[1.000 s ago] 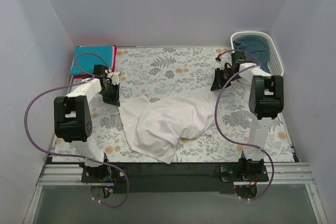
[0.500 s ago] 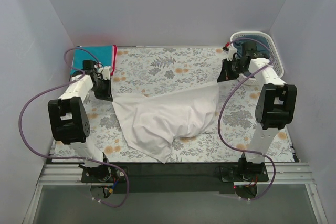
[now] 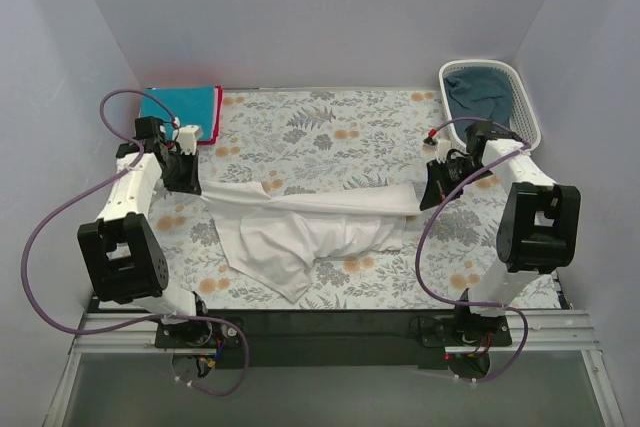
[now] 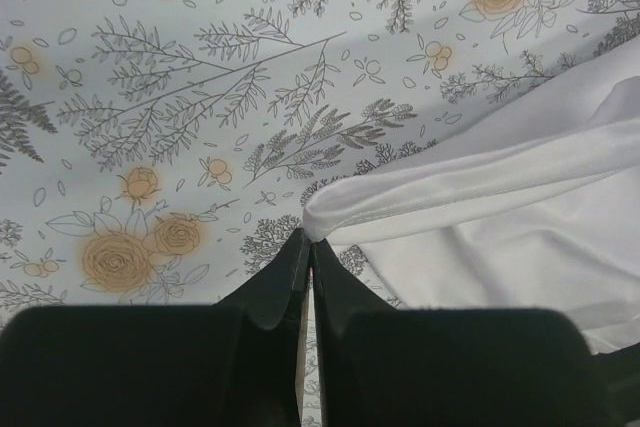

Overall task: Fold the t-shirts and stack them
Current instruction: Flatten the tshirt out

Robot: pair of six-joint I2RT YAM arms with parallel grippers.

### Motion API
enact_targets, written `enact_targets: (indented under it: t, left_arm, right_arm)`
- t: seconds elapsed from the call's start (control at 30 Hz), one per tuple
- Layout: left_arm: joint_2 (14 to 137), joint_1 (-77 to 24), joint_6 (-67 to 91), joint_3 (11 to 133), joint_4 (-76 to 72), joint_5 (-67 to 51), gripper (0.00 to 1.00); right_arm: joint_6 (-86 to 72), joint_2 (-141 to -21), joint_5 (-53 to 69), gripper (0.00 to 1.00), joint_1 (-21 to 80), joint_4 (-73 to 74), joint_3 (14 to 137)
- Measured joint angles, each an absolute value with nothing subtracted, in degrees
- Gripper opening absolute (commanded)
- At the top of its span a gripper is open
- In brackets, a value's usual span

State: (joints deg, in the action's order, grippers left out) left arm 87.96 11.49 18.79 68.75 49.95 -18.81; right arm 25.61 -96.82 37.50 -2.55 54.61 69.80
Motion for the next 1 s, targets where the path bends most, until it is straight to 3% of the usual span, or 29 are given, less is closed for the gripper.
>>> enact_targets:
  t: [0.13, 0.3, 0.47, 0.73, 0.83, 1.0]
  left_arm:
    - [88.92, 11.46, 18.79, 67.85, 50.43, -18.94, 0.00]
    - [93.14, 11.49, 19.35, 69.14, 50.61, -19.66, 0.00]
    - [96.05, 11.51, 19.77, 70.89, 50.70, -20.14, 0.00]
    - [96.16, 11.51, 20.23, 71.68, 50.78, -20.75, 0.00]
    - [96.16, 11.51, 20.34, 71.64, 50.72, -20.82, 0.00]
    - [96.16, 11.51, 20.38, 71.61, 50.59, -20.84, 0.00]
  right_arm:
    - [27.22, -97.06, 37.65, 0.01, -2.55, 56.16, 69.63]
    - [27.46, -101.38, 37.98, 0.55, -2.57, 56.88, 75.16]
    - [31.18, -101.93, 36.29, 0.55, -2.57, 57.58, 77.73]
    - [38.65, -95.68, 30.15, 0.32, 3.75, 56.42, 78.85]
    - [39.83, -90.30, 25.30, 0.32, 12.64, 52.40, 72.90]
    - [39.72, -85.23, 16.19, 0.39, 24.05, 46.85, 61.78]
